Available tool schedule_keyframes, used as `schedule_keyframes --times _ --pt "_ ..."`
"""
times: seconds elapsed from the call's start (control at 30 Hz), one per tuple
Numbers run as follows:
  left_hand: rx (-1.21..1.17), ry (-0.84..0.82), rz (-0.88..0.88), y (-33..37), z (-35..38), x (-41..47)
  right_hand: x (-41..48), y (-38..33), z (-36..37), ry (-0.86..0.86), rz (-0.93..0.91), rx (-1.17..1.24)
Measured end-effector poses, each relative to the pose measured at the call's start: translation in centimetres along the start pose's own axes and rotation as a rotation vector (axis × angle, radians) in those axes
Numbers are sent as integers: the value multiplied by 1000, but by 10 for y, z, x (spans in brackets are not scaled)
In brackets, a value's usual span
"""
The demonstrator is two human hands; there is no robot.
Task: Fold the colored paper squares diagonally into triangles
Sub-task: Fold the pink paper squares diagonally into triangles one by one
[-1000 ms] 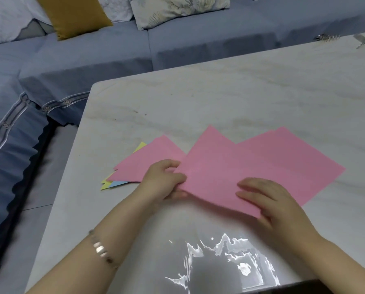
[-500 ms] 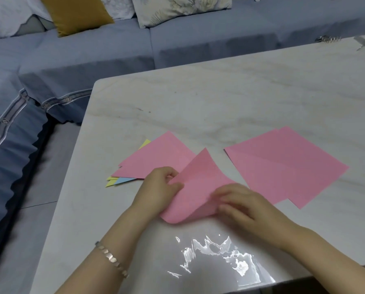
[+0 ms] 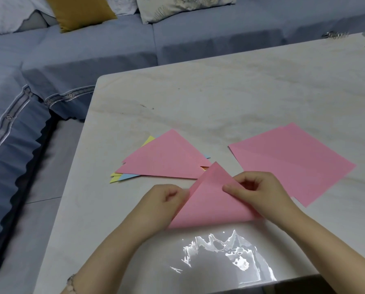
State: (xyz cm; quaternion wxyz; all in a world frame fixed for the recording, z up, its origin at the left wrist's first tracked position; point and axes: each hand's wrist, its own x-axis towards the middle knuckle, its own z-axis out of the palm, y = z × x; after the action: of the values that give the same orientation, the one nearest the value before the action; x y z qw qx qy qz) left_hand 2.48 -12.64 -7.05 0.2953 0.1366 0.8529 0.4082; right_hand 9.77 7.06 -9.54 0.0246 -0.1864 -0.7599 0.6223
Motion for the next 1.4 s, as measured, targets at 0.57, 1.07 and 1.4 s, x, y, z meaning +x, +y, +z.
schedule_keyframes --times 0.57,1.07,1.4 --pt "-206 321 216 39 14 -11 -19 -38 4 156 -177 -35" --pt "-276 313 288 34 15 -22 -25 -44 5 150 -176 -20" --pt "-313 264 272 33 14 -21 -27 -45 3 122 -168 -31"
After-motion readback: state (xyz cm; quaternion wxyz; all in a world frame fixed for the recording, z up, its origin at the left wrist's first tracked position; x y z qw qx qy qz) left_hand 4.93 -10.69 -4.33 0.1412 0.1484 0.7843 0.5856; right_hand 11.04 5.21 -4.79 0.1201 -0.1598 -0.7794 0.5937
